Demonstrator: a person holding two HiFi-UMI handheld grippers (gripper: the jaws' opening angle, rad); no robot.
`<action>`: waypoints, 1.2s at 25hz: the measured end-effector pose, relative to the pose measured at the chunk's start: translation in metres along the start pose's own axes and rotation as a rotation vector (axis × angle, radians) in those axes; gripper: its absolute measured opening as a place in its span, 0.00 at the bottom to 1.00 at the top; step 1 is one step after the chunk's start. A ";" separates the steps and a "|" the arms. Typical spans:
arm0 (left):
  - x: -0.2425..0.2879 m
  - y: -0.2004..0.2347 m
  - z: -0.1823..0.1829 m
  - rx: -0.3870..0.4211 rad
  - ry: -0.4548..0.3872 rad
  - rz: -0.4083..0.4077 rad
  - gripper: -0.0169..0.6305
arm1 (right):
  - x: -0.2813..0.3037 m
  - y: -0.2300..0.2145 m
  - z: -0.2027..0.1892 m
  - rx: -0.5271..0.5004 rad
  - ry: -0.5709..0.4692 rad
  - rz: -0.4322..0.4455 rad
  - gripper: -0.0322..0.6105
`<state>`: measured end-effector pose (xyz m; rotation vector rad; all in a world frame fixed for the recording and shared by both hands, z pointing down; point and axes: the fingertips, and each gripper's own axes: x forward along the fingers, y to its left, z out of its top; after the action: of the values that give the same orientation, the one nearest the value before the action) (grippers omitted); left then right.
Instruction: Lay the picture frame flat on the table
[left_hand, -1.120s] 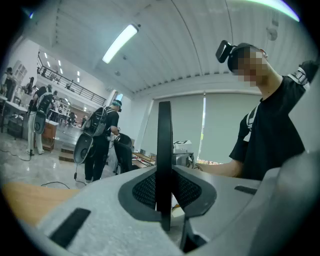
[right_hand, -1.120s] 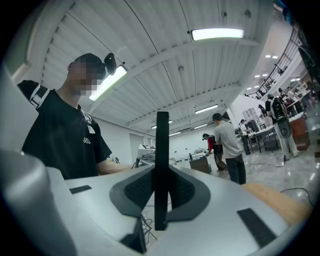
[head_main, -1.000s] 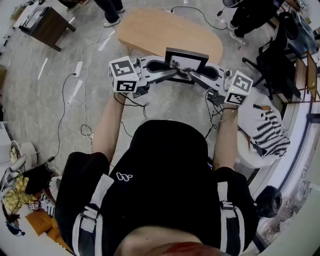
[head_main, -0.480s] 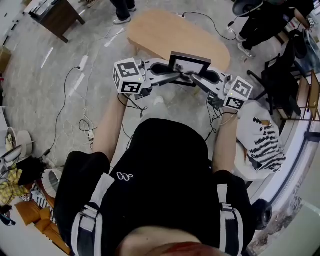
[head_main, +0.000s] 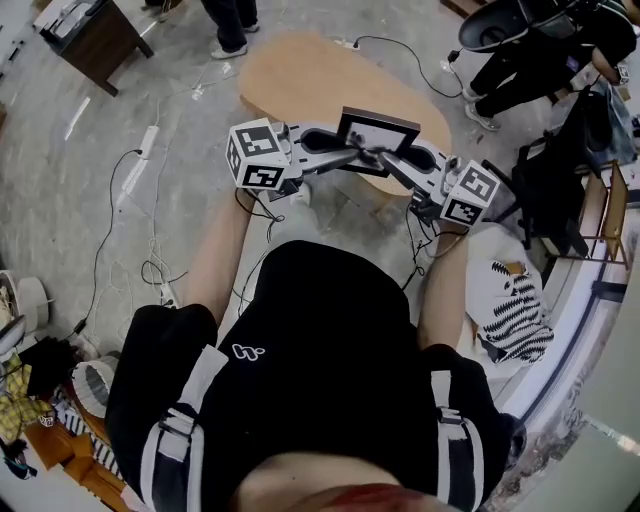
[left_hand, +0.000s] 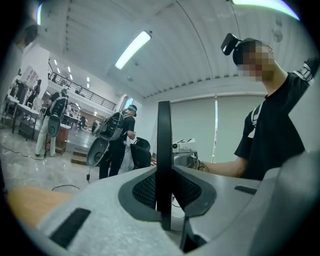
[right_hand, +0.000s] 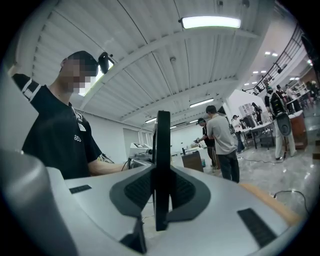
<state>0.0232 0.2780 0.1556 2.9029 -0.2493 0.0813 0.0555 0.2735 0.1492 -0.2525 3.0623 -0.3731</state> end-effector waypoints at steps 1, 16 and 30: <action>-0.001 0.016 0.003 0.000 -0.004 0.001 0.10 | 0.006 -0.015 0.004 0.001 0.004 -0.001 0.14; -0.016 0.294 0.041 -0.173 0.045 -0.051 0.10 | 0.112 -0.273 0.041 0.155 0.007 -0.123 0.14; 0.025 0.340 -0.048 -0.469 0.138 -0.075 0.10 | 0.082 -0.328 -0.049 0.432 0.007 -0.262 0.14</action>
<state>-0.0132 -0.0416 0.2791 2.4243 -0.1151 0.1832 0.0222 -0.0431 0.2738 -0.6263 2.8567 -1.0276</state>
